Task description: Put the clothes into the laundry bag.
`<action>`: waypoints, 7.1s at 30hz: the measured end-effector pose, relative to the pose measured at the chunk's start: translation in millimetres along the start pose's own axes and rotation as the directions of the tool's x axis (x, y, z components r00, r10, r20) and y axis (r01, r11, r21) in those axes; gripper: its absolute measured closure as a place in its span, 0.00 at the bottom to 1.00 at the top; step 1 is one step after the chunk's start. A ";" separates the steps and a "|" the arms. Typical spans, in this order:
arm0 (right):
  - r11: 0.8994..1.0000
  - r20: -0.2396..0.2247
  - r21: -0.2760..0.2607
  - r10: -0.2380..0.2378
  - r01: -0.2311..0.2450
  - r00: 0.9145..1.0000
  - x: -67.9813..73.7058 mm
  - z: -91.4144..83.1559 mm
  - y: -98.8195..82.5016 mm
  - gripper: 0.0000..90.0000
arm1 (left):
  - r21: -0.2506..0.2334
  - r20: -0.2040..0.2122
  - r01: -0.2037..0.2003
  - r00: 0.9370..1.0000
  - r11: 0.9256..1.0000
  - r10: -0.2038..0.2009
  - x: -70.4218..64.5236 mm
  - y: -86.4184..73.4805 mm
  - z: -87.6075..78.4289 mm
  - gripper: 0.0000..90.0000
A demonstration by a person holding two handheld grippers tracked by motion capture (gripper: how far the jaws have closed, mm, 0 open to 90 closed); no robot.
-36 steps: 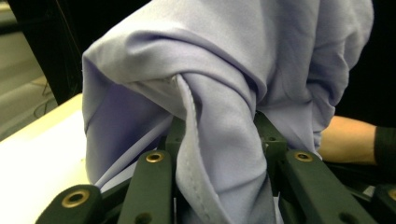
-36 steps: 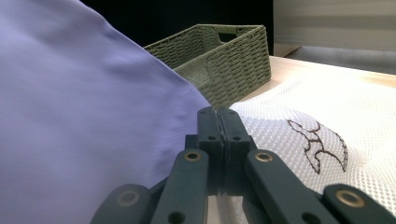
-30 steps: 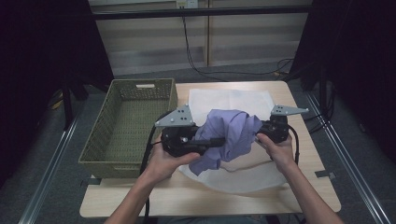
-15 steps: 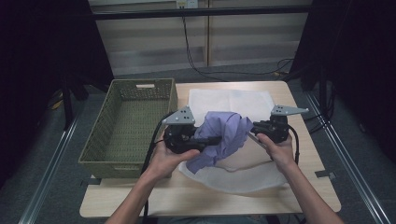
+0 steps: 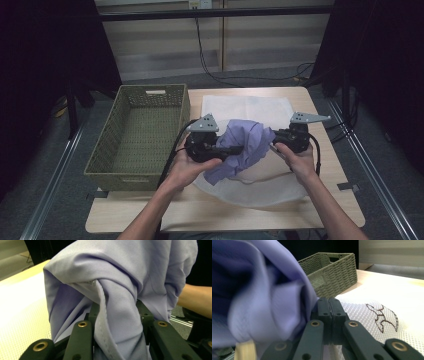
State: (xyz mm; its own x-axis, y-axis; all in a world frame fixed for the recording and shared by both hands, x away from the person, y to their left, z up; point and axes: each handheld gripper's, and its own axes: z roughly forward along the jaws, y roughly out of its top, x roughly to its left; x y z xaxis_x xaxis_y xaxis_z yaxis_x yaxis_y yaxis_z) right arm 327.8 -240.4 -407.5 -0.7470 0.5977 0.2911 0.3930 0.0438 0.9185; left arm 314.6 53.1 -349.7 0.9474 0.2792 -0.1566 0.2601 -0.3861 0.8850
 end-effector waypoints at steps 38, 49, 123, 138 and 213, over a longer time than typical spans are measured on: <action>1.000 -0.006 0.009 -0.007 0.007 1.000 1.0 0.7 -1.0 0.99 | 0.203 0.020 0.021 0.999 0.979 -0.025 5.5 -42.6 70.3 0.73; 1.000 -0.007 0.012 -0.008 0.008 1.000 2.8 1.4 -1.3 0.99 | 0.226 -0.025 0.070 0.998 0.972 -0.066 15.8 -49.6 83.7 0.73; 0.979 -0.004 0.202 0.008 -0.007 1.000 7.3 14.9 -48.1 0.96 | 0.182 -0.131 0.111 0.987 0.977 -0.088 10.9 -79.1 35.2 0.29; 0.989 -0.067 0.144 -0.003 0.012 0.998 22.9 10.2 -32.3 0.68 | 0.153 -0.005 0.070 0.998 0.986 -0.070 -25.3 -112.5 -4.5 0.62; 0.888 -0.078 0.432 -0.135 0.155 0.988 55.1 79.3 -90.1 0.92 | 0.367 0.017 -0.029 1.000 0.930 0.024 -32.0 -142.7 50.5 0.86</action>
State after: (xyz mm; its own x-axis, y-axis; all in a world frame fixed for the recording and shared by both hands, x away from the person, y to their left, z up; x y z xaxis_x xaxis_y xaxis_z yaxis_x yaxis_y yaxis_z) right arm 293.7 -147.9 -495.5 -0.8326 0.5222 0.1845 0.4647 0.4775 0.7457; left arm 256.6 54.9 -493.1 0.9564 0.2545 -0.1430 0.2832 -0.6900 0.6662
